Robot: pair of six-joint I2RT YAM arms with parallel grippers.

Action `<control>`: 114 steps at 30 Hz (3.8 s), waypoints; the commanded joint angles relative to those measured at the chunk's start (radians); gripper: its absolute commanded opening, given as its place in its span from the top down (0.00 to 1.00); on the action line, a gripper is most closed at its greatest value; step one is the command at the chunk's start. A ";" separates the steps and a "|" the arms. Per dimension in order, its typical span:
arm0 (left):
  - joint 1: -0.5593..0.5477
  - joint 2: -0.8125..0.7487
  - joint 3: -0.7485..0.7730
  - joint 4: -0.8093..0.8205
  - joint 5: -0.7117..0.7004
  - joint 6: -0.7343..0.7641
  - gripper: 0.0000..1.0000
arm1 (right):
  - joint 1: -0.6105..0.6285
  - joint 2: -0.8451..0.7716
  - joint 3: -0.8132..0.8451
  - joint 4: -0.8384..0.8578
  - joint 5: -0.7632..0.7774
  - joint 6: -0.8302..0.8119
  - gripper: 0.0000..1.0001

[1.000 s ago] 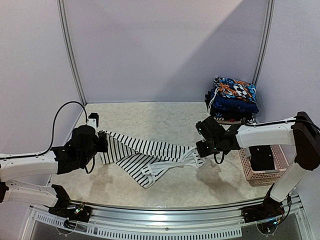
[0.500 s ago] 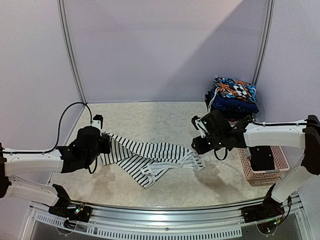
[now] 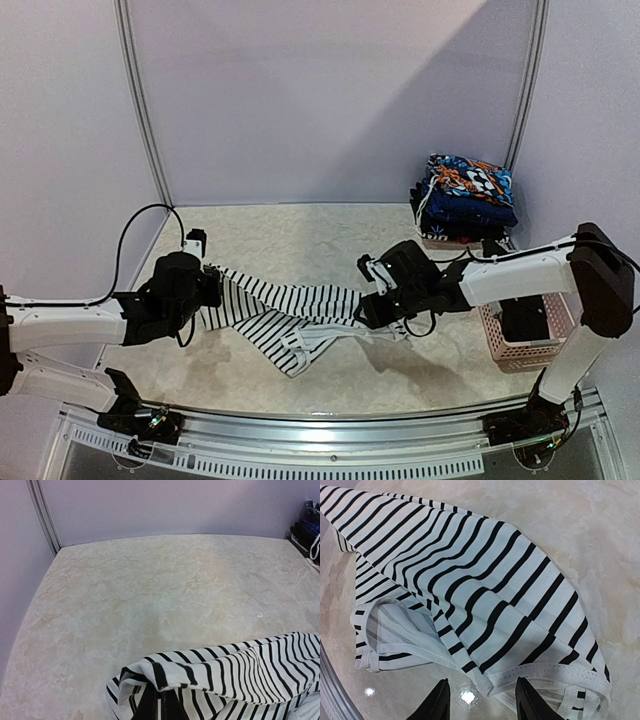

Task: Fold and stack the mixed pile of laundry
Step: Pick up the crumpled tank top from the center of the board, then flatten out the crumpled tank top at the center of the board.

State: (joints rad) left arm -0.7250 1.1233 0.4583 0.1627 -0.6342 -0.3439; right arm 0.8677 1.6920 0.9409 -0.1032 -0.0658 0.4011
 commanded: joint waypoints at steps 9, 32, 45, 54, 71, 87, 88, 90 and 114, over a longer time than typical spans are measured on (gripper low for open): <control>0.015 -0.029 0.010 -0.003 0.016 -0.007 1.00 | 0.001 0.048 -0.018 0.066 -0.057 0.101 0.58; 0.013 -0.028 0.009 0.000 0.025 -0.010 1.00 | 0.026 0.120 0.015 -0.002 -0.001 0.113 0.65; 0.014 -0.027 0.005 0.001 0.030 -0.011 1.00 | 0.031 0.131 0.053 -0.015 0.049 0.098 0.93; 0.013 -0.033 0.006 -0.003 0.023 -0.010 1.00 | 0.031 0.119 0.088 -0.048 0.060 0.069 1.00; 0.013 -0.080 0.007 -0.028 0.025 -0.009 1.00 | 0.030 0.013 0.138 -0.172 0.207 -0.038 1.00; 0.012 -0.178 0.001 -0.069 0.070 -0.033 1.00 | 0.031 -0.088 0.147 -0.194 0.302 -0.099 1.00; 0.012 -0.189 0.001 -0.074 0.073 -0.033 1.00 | 0.031 -0.095 0.146 -0.194 0.306 -0.103 1.00; 0.012 -0.212 0.002 -0.082 0.080 -0.037 1.00 | 0.031 -0.113 0.148 -0.193 0.316 -0.111 1.00; 0.006 -0.415 0.197 -0.301 0.212 -0.031 1.00 | 0.031 -0.406 0.225 -0.207 0.325 -0.307 1.00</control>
State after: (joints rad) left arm -0.7250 0.7441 0.5892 -0.0761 -0.4732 -0.3759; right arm 0.8921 1.3556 1.1149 -0.2993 0.2993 0.1616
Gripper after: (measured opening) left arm 0.010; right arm 0.008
